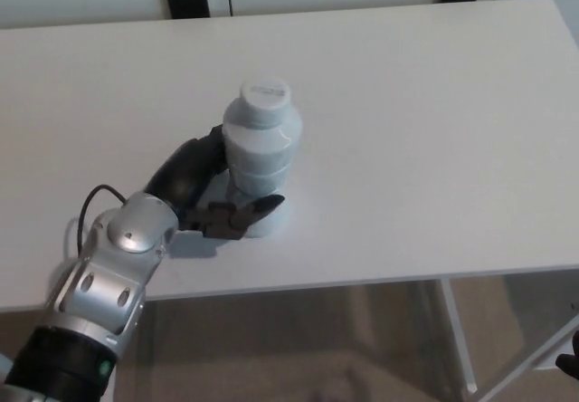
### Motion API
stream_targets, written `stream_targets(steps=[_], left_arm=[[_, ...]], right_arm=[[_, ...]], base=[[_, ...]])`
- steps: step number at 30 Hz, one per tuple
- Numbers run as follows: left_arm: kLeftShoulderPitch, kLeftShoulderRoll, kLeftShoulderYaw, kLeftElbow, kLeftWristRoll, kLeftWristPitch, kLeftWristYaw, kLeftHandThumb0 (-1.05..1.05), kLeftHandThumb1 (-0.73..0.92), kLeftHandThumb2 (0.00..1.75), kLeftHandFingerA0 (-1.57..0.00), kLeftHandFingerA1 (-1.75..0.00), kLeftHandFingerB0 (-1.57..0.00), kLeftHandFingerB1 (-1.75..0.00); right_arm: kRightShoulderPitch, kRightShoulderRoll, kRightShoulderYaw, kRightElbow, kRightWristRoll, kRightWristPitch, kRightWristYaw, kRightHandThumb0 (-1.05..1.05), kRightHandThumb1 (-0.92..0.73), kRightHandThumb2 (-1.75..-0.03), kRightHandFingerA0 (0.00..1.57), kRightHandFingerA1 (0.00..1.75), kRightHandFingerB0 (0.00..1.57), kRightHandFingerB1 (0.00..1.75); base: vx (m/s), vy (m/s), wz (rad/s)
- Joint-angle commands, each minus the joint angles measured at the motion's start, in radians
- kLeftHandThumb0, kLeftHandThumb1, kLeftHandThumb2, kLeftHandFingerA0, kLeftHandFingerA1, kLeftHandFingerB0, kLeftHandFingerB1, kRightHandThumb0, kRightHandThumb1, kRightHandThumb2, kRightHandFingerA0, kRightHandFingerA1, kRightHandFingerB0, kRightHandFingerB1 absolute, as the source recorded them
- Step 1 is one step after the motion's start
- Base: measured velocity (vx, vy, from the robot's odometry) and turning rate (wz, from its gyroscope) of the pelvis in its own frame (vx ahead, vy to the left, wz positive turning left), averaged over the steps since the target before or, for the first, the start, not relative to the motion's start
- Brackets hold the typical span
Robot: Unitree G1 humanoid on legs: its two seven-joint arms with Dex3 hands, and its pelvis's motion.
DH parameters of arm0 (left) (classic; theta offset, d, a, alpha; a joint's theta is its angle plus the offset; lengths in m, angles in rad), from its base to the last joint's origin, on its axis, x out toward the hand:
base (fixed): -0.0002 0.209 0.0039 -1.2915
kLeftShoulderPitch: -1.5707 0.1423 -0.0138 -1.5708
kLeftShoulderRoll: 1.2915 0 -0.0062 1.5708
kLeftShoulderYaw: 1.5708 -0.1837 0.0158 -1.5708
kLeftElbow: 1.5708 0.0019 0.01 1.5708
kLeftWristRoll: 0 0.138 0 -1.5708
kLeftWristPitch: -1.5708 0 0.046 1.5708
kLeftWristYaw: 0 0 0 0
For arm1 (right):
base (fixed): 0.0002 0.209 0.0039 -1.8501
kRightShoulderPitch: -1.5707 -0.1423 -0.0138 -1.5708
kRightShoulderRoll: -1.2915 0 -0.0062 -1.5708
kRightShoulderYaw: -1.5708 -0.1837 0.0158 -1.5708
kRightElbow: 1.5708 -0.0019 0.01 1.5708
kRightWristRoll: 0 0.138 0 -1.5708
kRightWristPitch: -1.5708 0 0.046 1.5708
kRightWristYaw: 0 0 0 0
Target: The robot picks up a bottle from a person using its left hand and walk towards the table in frontand put the bottle on the table.
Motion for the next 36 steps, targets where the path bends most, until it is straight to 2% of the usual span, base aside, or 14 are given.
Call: stream_targets(steps=[1, 3, 15, 18, 22, 23, 24, 28, 29, 31, 32, 33, 34, 36], left_arm=[[0.021, 0.026, -0.011, 0.037, 0.053, -0.025, -0.003, -0.87, 0.57, 0.92, 0.00, -0.08, 0.00, -0.06], [0.025, 0.027, -0.010, 0.040, 0.063, -0.038, 0.007, -0.90, 0.59, 0.93, 0.00, -0.06, 0.00, -0.03], [0.004, 0.042, 0.073, 0.042, 0.018, -0.051, -0.026, -0.84, 0.50, 0.83, 0.00, -0.01, 0.00, 0.00], [-0.044, 0.079, 0.111, 0.060, -0.003, -0.046, -0.075, -0.81, 0.46, 0.77, 0.00, 0.00, 0.00, -0.02], [-0.147, 0.172, 0.190, 0.150, -0.106, 0.003, -0.276, -0.78, 0.44, 0.75, 0.00, 0.00, 0.00, 0.00], [-0.164, 0.195, 0.196, 0.167, -0.112, 0.025, -0.306, -0.77, 0.51, 0.56, 0.00, 0.00, 0.00, 0.00], [-0.172, 0.207, 0.203, 0.176, -0.120, 0.038, -0.326, -0.79, 0.39, 0.72, 0.00, 0.00, 0.00, 0.00], [-0.177, 0.300, 0.251, 0.205, -0.162, 0.054, -0.437, -0.75, 0.49, 0.56, 0.00, 0.00, 0.00, 0.00], [-0.159, 0.317, 0.266, 0.196, -0.179, 0.047, -0.457, -0.77, 0.41, 0.72, 0.00, 0.00, 0.00, 0.00], [-0.086, 0.354, 0.299, 0.130, -0.199, 0.026, -0.468, -0.77, 0.42, 0.73, 0.00, 0.00, 0.00, 0.00], [-0.056, 0.369, 0.310, 0.103, -0.204, 0.011, -0.475, -0.75, 0.49, 0.56, 0.00, 0.00, 0.00, 0.00], [-0.031, 0.381, 0.321, 0.081, -0.210, -0.003, -0.482, -0.75, 0.49, 0.56, 0.00, 0.00, 0.00, 0.00], [0.001, 0.391, 0.333, 0.052, -0.222, -0.013, -0.493, -0.78, 0.40, 0.73, 0.00, 0.00, 0.00, 0.00], [0.105, 0.419, 0.378, -0.071, -0.277, 0.037, -0.529, -0.75, 0.39, 0.72, 0.00, 0.00, 0.00, 0.00]], right_arm=[[-0.006, -0.017, -0.003, 0.005, 0.001, -0.003, -0.001, -0.40, -0.46, -0.78, 0.72, 0.89, 0.42, 0.68], [-0.009, -0.017, -0.002, 0.007, -0.001, -0.002, -0.006, -0.41, -0.38, -0.91, 0.76, 0.89, 0.42, 0.69], [-0.008, -0.016, 0.006, 0.007, -0.007, -0.006, -0.009, -0.38, -0.40, -0.91, 0.73, 0.86, 0.42, 0.68], [-0.015, -0.021, 0.013, 0.008, -0.013, -0.008, -0.008, -0.41, -0.39, -0.92, 0.73, 0.86, 0.43, 0.69], [-0.019, -0.022, 0.008, 0.009, -0.007, -0.001, -0.004, -0.40, -0.39, -0.91, 0.71, 0.86, 0.40, 0.67], [-0.019, -0.020, 0.006, 0.010, -0.004, 0.001, -0.003, -0.38, -0.39, -0.91, 0.72, 0.86, 0.40, 0.67], [-0.019, -0.019, 0.004, 0.010, -0.002, 0.002, -0.003, -0.38, -0.37, -0.90, 0.73, 0.87, 0.40, 0.68], [-0.014, -0.015, -0.001, 0.011, 0.002, 0.002, -0.003, -0.39, -0.35, -0.89, 0.76, 0.89, 0.43, 0.69], [-0.011, -0.017, -0.001, 0.011, 0.002, 0.000, -0.003, -0.38, -0.35, -0.90, 0.77, 0.90, 0.44, 0.70], [-0.009, -0.025, 0.004, 0.013, -0.006, 0.000, -0.002, -0.40, -0.35, -0.90, 0.74, 0.87, 0.42, 0.69], [-0.010, -0.026, 0.004, 0.014, -0.006, 0.002, -0.002, -0.40, -0.36, -0.90, 0.73, 0.86, 0.42, 0.68], [-0.013, -0.027, 0.003, 0.016, -0.006, 0.003, -0.003, -0.40, -0.36, -0.90, 0.73, 0.86, 0.42, 0.68], [-0.012, -0.029, 0.004, 0.016, -0.006, 0.005, -0.002, -0.39, -0.37, -0.90, 0.74, 0.86, 0.42, 0.68], [-0.008, -0.027, 0.004, 0.020, -0.007, 0.004, -0.003, -0.38, -0.37, -0.90, 0.74, 0.87, 0.42, 0.68]], base=[[0.00, 0.000, 0.00], [0.00, 0.000, 0.00], [0.00, 0.000, 0.00], [0.00, 0.000, 0.00], [0.00, 0.000, 0.00], [0.00, 0.000, 0.00], [0.00, 0.000, 0.00], [0.00, 0.000, 0.00], [0.00, 0.000, 0.00], [0.00, 0.000, 0.00], [0.00, 0.000, 0.00], [0.00, 0.000, 0.00], [0.00, 0.000, 0.00], [0.00, 0.000, 0.00]])
